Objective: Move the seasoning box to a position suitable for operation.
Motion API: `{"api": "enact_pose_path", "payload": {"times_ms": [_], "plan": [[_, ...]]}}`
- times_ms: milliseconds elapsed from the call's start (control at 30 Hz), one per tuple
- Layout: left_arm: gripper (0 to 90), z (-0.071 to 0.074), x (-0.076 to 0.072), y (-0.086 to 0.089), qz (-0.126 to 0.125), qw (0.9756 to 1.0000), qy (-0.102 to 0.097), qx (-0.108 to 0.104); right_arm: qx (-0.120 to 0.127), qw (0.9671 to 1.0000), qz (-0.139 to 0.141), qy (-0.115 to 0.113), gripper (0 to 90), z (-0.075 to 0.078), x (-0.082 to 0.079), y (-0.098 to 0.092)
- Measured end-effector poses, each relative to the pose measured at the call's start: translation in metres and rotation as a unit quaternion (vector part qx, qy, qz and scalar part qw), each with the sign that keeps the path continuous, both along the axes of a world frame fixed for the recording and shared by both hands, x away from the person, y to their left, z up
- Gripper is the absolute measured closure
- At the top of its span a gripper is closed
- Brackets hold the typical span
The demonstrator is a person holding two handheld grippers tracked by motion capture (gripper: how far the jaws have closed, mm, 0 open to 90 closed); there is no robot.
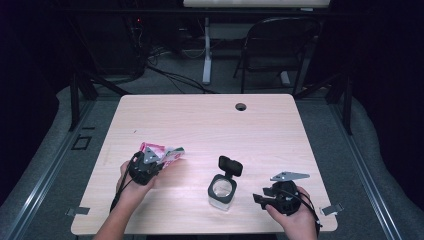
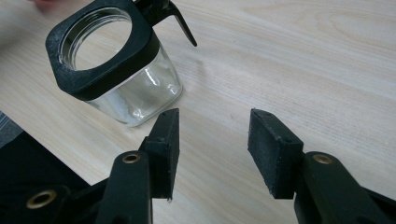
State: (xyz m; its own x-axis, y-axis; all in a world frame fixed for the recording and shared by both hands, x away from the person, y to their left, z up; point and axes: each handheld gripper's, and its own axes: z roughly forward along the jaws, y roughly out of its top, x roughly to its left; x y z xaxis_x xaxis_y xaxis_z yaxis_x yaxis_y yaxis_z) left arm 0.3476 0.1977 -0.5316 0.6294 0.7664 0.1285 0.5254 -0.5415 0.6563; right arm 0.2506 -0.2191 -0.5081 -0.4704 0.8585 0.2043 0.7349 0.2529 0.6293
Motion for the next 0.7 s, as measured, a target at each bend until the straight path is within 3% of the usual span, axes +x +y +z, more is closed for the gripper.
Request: {"api": "enact_pose_path", "payload": {"times_ms": [133, 300, 500, 700], "plan": [[90.0, 0.009, 0.0, 0.01, 0.01, 0.9999, -0.004, -0.008, 0.001, 1.0, -0.001, -0.001, 53.6, 0.0, 0.0, 0.0], [90.0, 0.025, -0.002, 0.027, 0.025, 0.9991, -0.025, -0.022, 0.001, 1.0, 0.0, -0.002, 53.6, 0.0, 0.0, 0.0], [90.0, 0.051, -0.011, 0.048, 0.05, 0.995, -0.069, -0.052, 0.002, 1.0, 0.002, -0.002, 53.6, 0.0, 0.002, -0.001], [90.0, 0.075, -0.022, 0.062, 0.061, 0.9917, -0.098, -0.057, 0.002, 1.0, 0.002, -0.001, 53.6, -0.001, 0.002, 0.0]]}}
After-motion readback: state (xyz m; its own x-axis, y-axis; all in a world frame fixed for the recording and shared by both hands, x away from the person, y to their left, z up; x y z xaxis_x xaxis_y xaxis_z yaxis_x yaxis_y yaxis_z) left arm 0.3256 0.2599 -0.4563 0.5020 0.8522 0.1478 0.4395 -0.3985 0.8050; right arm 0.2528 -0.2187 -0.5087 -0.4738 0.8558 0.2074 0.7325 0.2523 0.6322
